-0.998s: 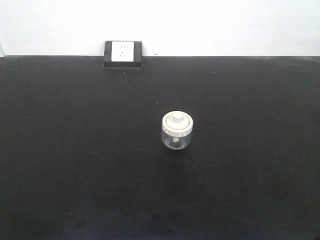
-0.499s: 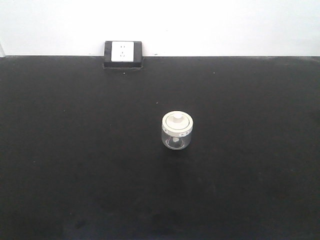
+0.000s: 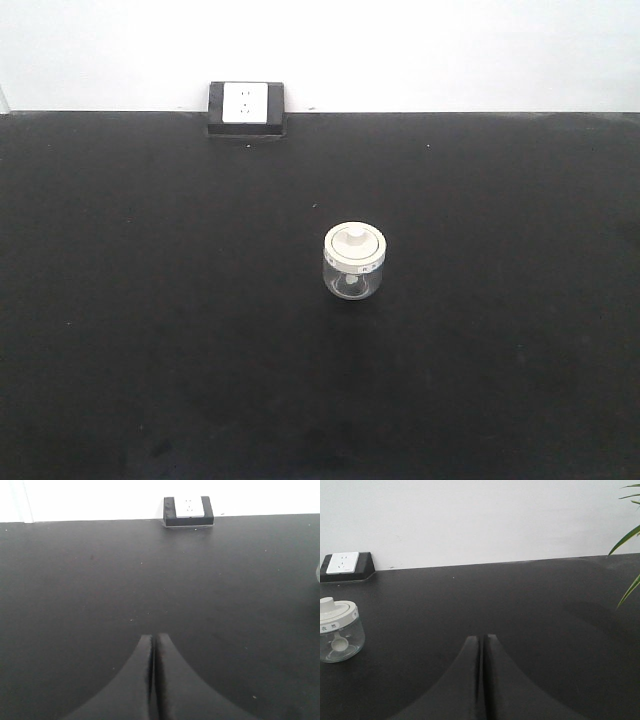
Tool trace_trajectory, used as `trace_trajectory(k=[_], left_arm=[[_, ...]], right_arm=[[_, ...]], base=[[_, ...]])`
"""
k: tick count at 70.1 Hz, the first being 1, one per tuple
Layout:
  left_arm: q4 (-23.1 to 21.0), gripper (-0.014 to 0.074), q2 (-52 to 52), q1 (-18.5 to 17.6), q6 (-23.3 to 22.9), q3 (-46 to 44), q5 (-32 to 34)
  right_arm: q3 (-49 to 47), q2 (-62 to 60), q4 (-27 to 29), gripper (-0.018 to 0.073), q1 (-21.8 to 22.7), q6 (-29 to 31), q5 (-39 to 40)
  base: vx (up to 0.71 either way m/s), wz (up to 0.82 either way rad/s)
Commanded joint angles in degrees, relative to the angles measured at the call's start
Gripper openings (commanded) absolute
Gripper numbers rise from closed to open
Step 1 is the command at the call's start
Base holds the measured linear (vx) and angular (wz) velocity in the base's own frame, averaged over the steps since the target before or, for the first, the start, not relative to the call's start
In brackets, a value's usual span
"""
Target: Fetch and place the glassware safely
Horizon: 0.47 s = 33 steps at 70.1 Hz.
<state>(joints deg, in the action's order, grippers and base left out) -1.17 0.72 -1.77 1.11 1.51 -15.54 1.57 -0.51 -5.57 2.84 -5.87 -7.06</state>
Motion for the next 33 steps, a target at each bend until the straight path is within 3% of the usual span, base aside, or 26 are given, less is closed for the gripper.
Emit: trace_trajectory(k=[1,33], left_arm=[[-0.44,-0.0007,0.57,-0.26,-0.33,1.75,4.10],[-0.44,-0.0007,0.57,-0.26,-0.33,1.75,4.10]], right_arm=[[1.09,-0.84,-0.01,-0.0008,0.29,0.17,4.34],[1.09,-0.84,-0.01,-0.0008,0.29,0.17,4.34]], base=[[0.00,0.00],[0.00,0.00]])
